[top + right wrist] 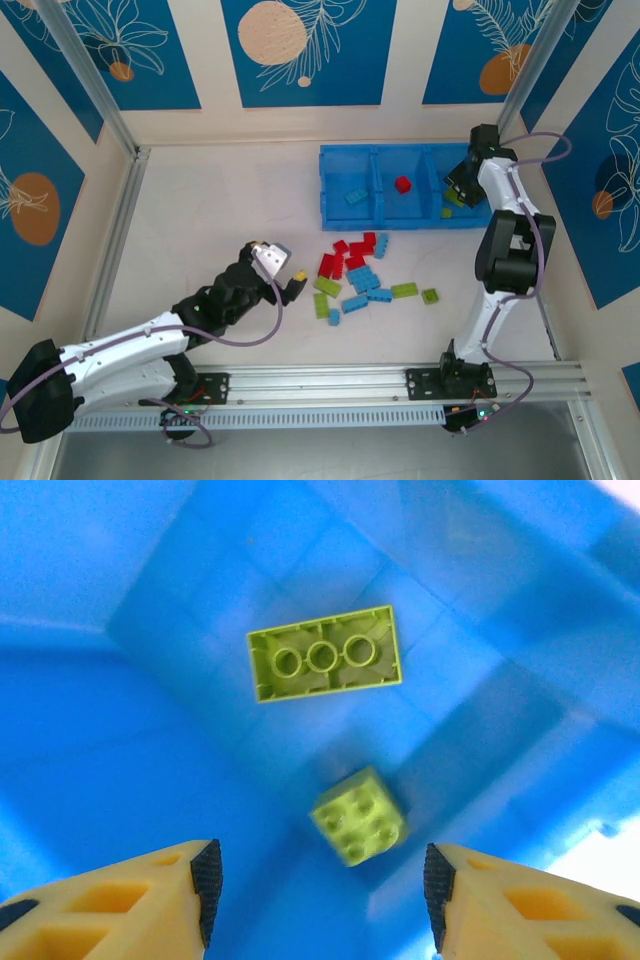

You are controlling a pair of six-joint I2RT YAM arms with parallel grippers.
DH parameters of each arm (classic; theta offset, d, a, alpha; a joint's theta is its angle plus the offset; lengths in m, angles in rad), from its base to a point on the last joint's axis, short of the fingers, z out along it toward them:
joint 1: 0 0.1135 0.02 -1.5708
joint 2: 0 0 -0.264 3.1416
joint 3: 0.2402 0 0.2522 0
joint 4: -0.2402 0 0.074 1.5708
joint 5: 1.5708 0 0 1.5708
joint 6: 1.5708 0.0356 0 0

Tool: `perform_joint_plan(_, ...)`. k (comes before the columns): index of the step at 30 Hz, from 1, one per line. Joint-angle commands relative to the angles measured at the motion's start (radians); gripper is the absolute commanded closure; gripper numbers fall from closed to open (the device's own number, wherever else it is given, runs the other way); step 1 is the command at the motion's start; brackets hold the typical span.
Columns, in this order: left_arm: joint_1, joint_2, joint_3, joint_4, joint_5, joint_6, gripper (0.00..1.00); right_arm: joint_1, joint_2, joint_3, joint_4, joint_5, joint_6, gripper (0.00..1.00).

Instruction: Sort the legos into containers by color

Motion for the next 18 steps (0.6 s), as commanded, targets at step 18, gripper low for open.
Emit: perform_joint_plan(18,0.104,0.365,0.341,-0.404,0.200,-0.632,0.22,0.741,-0.942,-0.742,-0.088,-0.196,-0.090,0.33)
